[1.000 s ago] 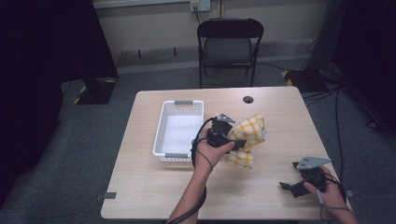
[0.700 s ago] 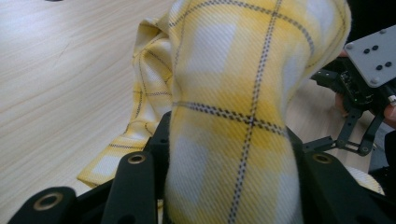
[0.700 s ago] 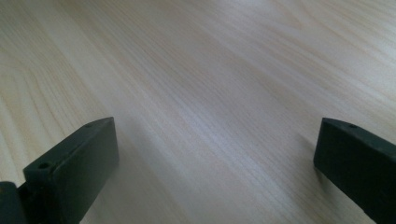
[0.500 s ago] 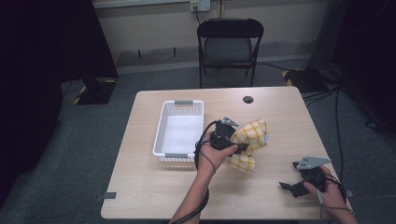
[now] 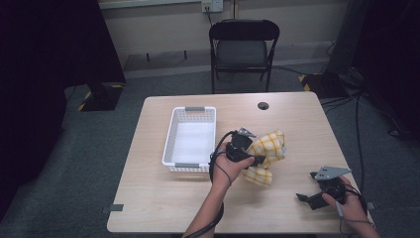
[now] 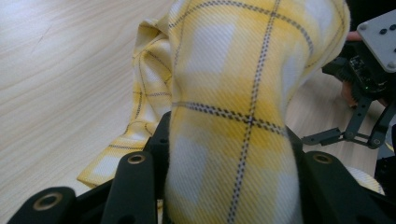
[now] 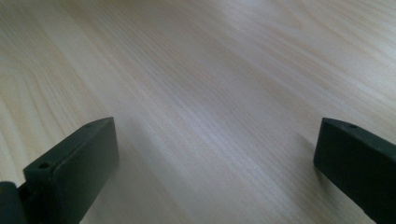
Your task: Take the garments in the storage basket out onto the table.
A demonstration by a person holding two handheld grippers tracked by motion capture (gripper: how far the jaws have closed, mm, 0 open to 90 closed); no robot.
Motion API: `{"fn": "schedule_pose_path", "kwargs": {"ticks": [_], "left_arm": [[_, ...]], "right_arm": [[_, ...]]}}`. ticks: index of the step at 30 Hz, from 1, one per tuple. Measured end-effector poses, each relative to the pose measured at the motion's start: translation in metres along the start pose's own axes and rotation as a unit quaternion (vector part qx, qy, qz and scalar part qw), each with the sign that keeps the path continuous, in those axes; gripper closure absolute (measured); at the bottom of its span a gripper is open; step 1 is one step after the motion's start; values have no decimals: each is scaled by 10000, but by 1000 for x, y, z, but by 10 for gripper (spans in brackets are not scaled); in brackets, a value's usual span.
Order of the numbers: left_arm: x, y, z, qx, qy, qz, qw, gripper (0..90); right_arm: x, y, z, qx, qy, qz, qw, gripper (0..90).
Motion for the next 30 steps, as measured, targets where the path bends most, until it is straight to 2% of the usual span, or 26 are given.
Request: {"fn": "schedule_pose_path", "kwargs": {"ticks": [30], "left_arm": [[-7, 23, -4, -17, 20, 225, 9997, 552]], "right_arm": [[0, 0, 0, 0, -1, 0, 10000, 0]]}}
Point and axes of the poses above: each handheld gripper's, and its own axes: y roughly forward along the jaws, x roughly out of its top, z roughly to its left, the point moved 1 cm from there along y, roughly forward along the jaws, and after that the axes turned 8 degrees about z, right-handed, at the moved point
